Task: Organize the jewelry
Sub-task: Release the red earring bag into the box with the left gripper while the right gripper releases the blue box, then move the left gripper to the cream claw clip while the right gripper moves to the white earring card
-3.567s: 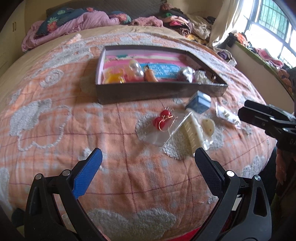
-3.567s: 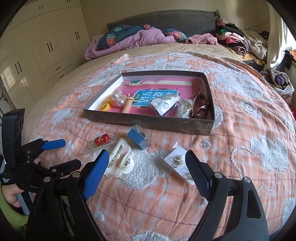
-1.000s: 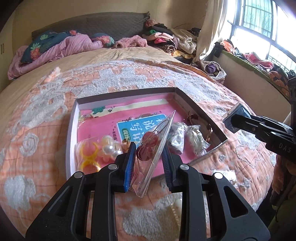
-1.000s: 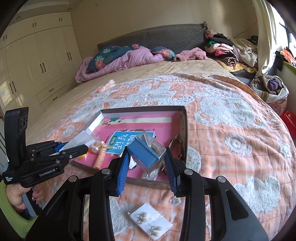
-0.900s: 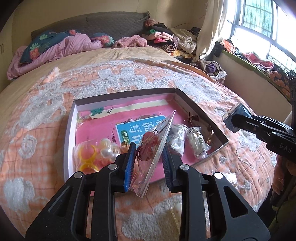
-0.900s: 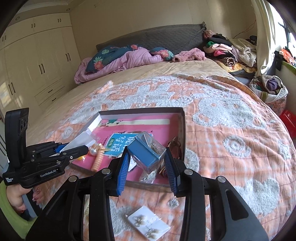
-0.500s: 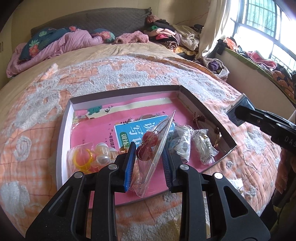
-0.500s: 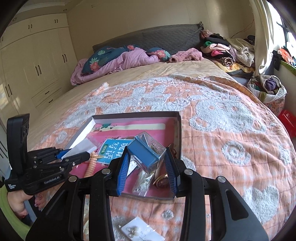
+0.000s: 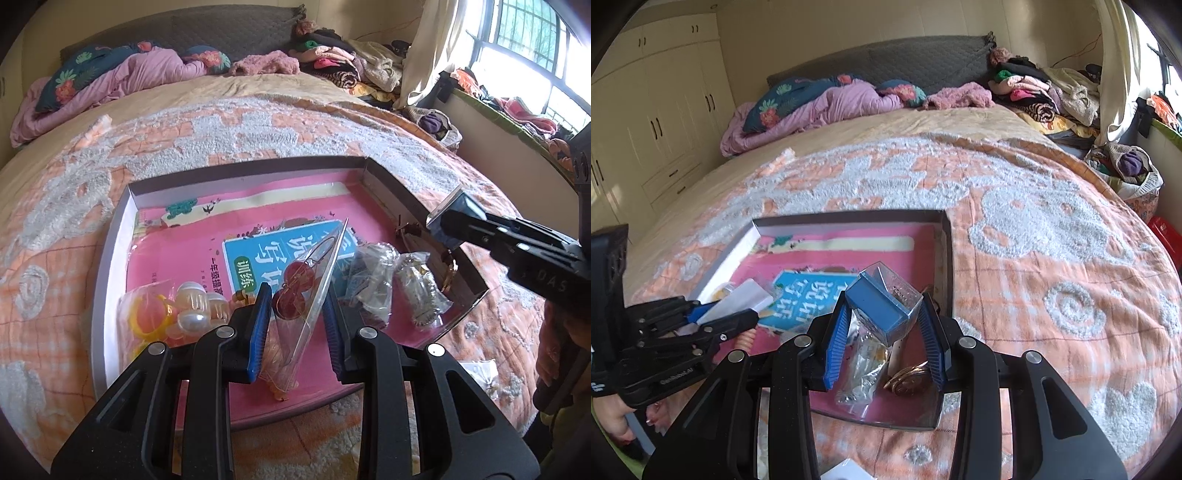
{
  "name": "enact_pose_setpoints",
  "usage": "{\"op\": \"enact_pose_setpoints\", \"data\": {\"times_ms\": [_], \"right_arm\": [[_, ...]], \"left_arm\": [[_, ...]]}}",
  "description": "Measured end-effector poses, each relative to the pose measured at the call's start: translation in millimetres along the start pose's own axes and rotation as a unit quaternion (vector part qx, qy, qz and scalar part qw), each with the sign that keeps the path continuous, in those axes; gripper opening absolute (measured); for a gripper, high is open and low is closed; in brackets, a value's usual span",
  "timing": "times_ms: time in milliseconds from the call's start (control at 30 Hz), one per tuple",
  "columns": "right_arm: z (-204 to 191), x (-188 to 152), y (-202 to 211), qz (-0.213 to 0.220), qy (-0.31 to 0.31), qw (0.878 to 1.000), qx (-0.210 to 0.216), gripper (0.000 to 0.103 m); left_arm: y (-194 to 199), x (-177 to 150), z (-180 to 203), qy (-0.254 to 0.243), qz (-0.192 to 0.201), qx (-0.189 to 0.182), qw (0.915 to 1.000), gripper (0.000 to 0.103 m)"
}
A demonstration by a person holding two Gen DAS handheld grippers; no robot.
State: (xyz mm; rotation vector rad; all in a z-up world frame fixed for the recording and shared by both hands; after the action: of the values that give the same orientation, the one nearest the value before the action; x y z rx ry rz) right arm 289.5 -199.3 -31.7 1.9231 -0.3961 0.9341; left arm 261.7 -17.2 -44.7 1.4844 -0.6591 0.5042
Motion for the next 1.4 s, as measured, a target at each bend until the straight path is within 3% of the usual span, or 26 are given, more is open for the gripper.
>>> {"op": "enact_pose_setpoints", "data": {"times_ms": [233,367,433,500,533,600,700,800,1400], "right_arm": [[4,-12,-15,-0.028,-0.009,1.0,-0.005,0.037],[4,-14,-14,-0.032,-0.01,0.999,-0.004,0.038],[3,-15,-10,-0.03,-0.013,0.999,-0.003,0.047],[1,-16,-2,-0.022,-0.013,1.0,-0.002,0.054],[0,-17,2,-0.018,-0.012,1.0,-0.002,0.061],[-3,-18,11,-0.011,-0.011,1.0,-0.002,0.067],[-7,-20,27,0.0,-0.01,1.0,0.0,0.074],[-12,-21,45,0.015,-0.008,1.0,0.0,0.081],[-37,-31,113,0.052,0.016,0.999,-0.001,0.087]], "left_arm": [[-3,-3,0,-0.002,-0.006,0.009,0.9999,0.021],[-1,-4,0,-0.002,-0.007,0.016,0.9998,0.036],[2,-5,0,-0.002,-0.006,0.019,0.9998,0.04],[7,-5,0,-0.002,-0.003,0.022,0.9997,0.054],[11,-5,0,-0.002,-0.001,0.024,0.9997,0.056],[16,-5,0,-0.001,0.001,0.026,0.9997,0.061],[29,-4,-2,0.005,0.008,0.035,0.9993,0.086],[40,-5,-3,0.007,0.013,0.042,0.999,0.093],[100,-25,-9,0.027,0.036,0.054,0.9975,0.094]]}}
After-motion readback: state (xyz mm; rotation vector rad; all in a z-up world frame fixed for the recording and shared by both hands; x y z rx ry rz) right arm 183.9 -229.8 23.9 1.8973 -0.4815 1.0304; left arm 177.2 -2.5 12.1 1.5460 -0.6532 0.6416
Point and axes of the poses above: each gripper's, at about its wrist camera, not at the fingertips, and y roughly against the way its jaws point, z to its right, x to its top, the point moved 1 cm from there along -y, roughly the way its jaws point, and after that the axes turned 11 degrees about x, right-handed, at the moved point
